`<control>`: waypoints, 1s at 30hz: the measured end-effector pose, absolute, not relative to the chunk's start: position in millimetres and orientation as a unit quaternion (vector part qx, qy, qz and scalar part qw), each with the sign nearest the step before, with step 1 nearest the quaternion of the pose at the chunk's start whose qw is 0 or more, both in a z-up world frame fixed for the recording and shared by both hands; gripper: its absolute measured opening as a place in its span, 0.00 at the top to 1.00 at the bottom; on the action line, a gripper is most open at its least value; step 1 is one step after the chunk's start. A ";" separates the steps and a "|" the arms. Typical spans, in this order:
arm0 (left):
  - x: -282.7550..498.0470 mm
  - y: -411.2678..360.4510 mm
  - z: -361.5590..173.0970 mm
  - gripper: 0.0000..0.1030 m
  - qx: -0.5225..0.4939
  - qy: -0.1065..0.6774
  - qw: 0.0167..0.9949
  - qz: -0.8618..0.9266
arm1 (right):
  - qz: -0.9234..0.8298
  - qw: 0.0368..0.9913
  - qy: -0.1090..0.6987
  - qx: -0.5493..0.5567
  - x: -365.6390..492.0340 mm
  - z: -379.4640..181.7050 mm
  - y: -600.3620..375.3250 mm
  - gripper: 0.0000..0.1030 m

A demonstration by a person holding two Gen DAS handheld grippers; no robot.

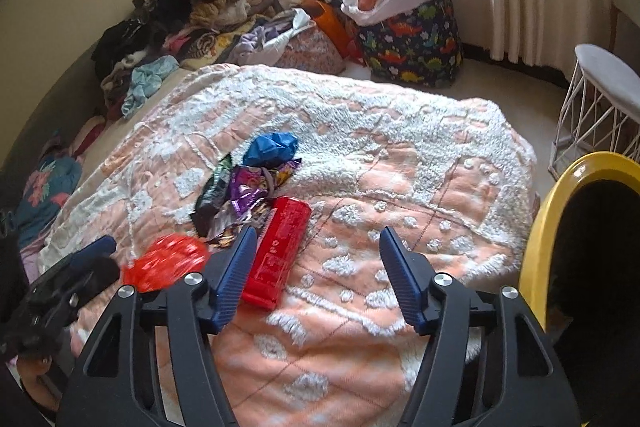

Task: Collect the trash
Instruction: 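Grasp the red plastic bag with the left tool while the right tool grasps the red can, then lift the red plastic bag and red can off the bed with both tools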

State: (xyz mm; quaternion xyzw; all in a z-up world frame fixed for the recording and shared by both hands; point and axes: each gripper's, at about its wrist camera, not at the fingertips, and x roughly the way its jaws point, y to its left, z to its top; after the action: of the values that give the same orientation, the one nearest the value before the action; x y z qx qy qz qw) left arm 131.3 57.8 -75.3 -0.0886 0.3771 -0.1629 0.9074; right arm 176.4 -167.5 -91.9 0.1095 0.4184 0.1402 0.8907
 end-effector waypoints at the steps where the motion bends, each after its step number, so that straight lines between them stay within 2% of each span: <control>1: 131.3 54.5 -75.1 0.12 -0.085 0.376 0.906 -0.175 | 0.139 0.888 0.423 0.112 180.0 -94.9 -167.8 0.44; 6: 131.8 35.2 -79.1 0.12 -0.057 0.377 0.898 -0.219 | 0.148 0.874 0.445 0.128 195.4 -106.7 -168.0 0.45; 12: 137.1 16.2 -87.7 0.12 -0.015 0.384 0.893 -0.236 | 0.178 0.852 0.474 0.138 214.0 -119.1 -156.5 0.52; 19: 145.7 14.6 -100.1 0.30 -0.010 0.402 0.883 -0.242 | 0.213 0.824 0.505 0.148 231.0 -131.3 -138.9 0.61; 26: 143.9 18.1 -110.0 0.35 -0.020 0.413 0.877 -0.243 | 0.220 0.807 0.522 0.168 243.5 -144.8 -131.3 0.62; 30: 142.1 12.6 -111.7 0.36 -0.014 0.416 0.876 -0.245 | 0.229 0.799 0.520 0.199 243.6 -146.9 -138.1 0.68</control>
State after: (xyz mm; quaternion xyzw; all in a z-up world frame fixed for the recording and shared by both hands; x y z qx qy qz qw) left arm 142.1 12.6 -111.7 -0.0137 0.4164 -0.2447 0.8755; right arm 243.6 -138.1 -146.9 0.1986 0.5198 0.2286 0.7988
